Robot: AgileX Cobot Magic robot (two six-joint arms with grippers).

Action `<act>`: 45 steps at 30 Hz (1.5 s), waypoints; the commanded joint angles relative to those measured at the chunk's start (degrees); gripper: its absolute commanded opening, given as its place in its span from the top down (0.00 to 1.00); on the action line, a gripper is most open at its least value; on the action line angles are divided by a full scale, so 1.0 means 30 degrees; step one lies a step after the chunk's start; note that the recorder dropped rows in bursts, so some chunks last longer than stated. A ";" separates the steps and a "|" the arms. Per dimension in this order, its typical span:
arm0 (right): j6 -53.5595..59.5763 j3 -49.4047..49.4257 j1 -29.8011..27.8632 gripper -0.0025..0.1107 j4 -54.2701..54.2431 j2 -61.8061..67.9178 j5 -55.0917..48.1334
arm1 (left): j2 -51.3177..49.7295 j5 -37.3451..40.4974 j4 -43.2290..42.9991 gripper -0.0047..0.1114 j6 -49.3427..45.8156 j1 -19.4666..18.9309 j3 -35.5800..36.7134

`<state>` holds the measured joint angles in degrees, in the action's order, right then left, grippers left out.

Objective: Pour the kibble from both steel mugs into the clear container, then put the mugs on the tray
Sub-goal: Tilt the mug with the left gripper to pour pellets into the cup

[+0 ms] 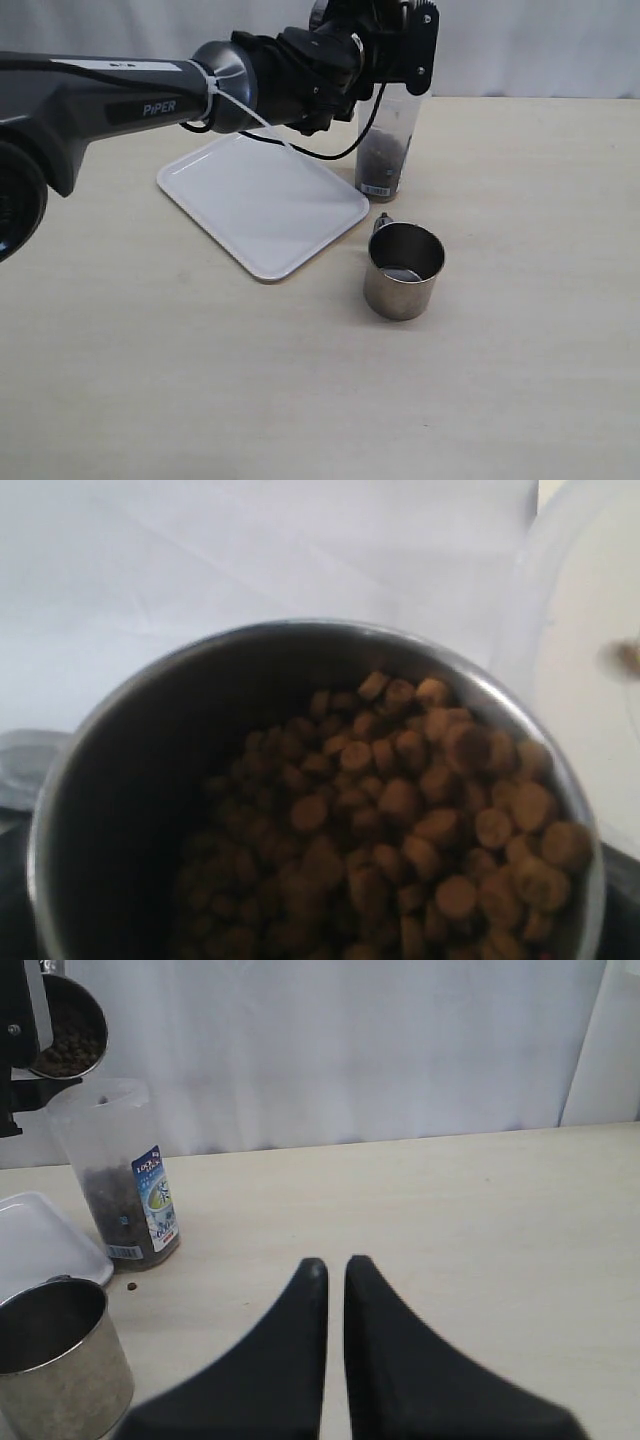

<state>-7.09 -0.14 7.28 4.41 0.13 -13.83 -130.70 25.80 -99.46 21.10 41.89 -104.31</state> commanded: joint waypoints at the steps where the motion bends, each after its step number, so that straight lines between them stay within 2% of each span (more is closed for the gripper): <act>1: -0.0002 0.0047 0.0079 0.94 0.0239 -0.0043 -0.0017 | 0.0016 0.0209 -0.0161 0.96 -0.0776 0.0043 -0.0152; 16: -0.0002 0.0047 0.0079 0.94 0.0239 -0.0043 -0.0017 | 0.0016 0.0209 -0.0161 0.96 -0.1814 0.0043 -0.0152; 22: -0.0002 0.0047 0.0079 0.94 0.0239 -0.0043 -0.0017 | -0.0316 0.0209 -0.0161 0.96 -0.2044 0.0043 -0.1354; 34: -0.0002 0.0047 0.0079 0.94 0.0239 -0.0043 -0.0017 | -0.0809 0.1054 -0.0161 0.96 -0.5778 0.0501 -0.1666; 45: -0.0002 0.0047 0.0079 0.94 0.0239 -0.0043 -0.0017 | -0.0809 0.1140 -0.0161 0.96 -0.6611 0.0539 -0.1666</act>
<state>-7.09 -0.14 7.28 4.41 0.13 -13.83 -133.19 28.24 -99.58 2.11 43.27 -108.67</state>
